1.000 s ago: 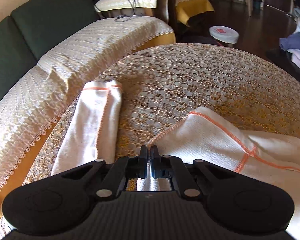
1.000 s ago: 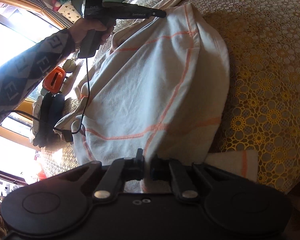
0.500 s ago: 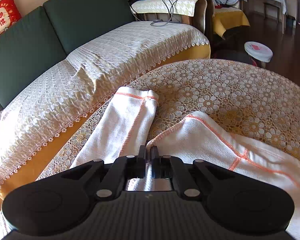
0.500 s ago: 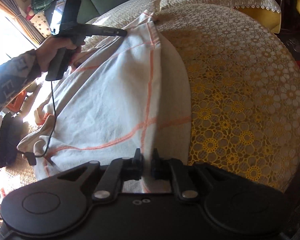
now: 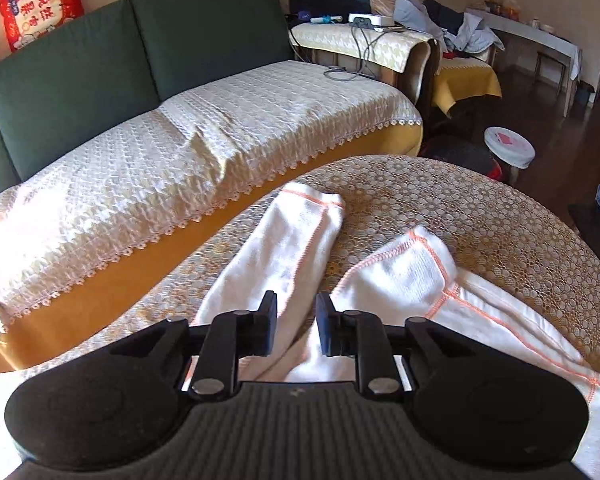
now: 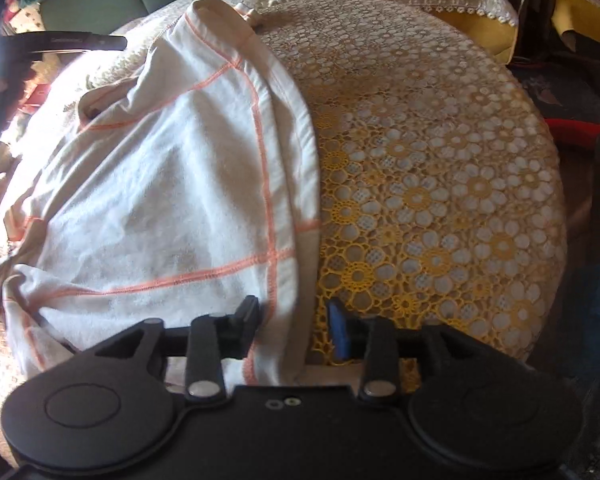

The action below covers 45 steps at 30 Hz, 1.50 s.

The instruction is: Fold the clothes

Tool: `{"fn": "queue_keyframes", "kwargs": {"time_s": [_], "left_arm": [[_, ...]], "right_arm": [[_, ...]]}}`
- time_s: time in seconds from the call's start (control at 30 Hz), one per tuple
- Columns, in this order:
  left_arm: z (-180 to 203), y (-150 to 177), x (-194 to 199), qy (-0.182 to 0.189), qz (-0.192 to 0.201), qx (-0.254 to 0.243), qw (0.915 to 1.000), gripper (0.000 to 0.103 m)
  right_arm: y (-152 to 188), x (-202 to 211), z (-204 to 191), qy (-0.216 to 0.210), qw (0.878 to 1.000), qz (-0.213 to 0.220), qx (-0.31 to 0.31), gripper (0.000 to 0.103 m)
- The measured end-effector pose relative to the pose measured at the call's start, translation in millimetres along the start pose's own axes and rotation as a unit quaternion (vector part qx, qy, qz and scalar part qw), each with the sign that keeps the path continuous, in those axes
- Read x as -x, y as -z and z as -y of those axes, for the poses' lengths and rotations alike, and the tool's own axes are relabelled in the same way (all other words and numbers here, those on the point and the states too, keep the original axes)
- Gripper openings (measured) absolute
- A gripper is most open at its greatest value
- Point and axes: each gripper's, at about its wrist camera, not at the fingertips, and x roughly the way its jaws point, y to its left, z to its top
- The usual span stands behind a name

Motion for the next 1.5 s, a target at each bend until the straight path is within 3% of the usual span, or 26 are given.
{"fn": "queue_keyframes", "kwargs": {"time_s": [0.17, 0.37, 0.53, 0.67, 0.73, 0.77, 0.83, 1.07, 1.33, 1.5], "left_arm": [[-20, 25, 53, 0.032, -0.003, 0.057, 0.9979, 0.027], [-30, 122, 117, 0.050, -0.045, 0.094, 0.9933, 0.030], [-40, 203, 162, 0.035, -0.073, 0.124, 0.9890, 0.030], [-39, 242, 185, 0.018, -0.075, 0.126, 0.9890, 0.030], [-30, 257, 190, 0.012, -0.071, 0.099, 0.9924, 0.032], [-25, 262, 189, 0.006, -0.075, 0.083, 0.9937, 0.036], [-17, 271, 186, 0.004, -0.076, 0.066, 0.9949, 0.060], [-4, 290, 191, 0.023, -0.051, 0.045, 0.9974, 0.061], [1, 300, 172, 0.028, -0.073, 0.019, 0.9968, 0.063], [0, 300, 167, 0.047, -0.071, 0.027, 0.9960, 0.063]], "right_arm": [[4, 33, 3, -0.039, 0.998, 0.040, -0.009, 0.103], [16, 45, 5, -0.055, 0.998, 0.031, -0.021, 0.103], [28, 55, -4, -0.057, 0.998, 0.028, -0.014, 0.103], [38, 59, -13, -0.048, 0.999, 0.025, -0.002, 0.103], [43, 60, -17, -0.043, 0.999, 0.022, 0.004, 0.103], [46, 60, -20, -0.040, 0.999, 0.022, 0.007, 0.103], [51, 61, -24, -0.033, 0.999, 0.021, 0.014, 0.103], [64, 67, -16, -0.020, 1.000, 0.024, -0.002, 0.103], [83, 66, 9, 0.011, 1.000, 0.018, -0.008, 0.103], [92, 56, 24, -0.004, 0.999, 0.020, -0.039, 0.103]]}}
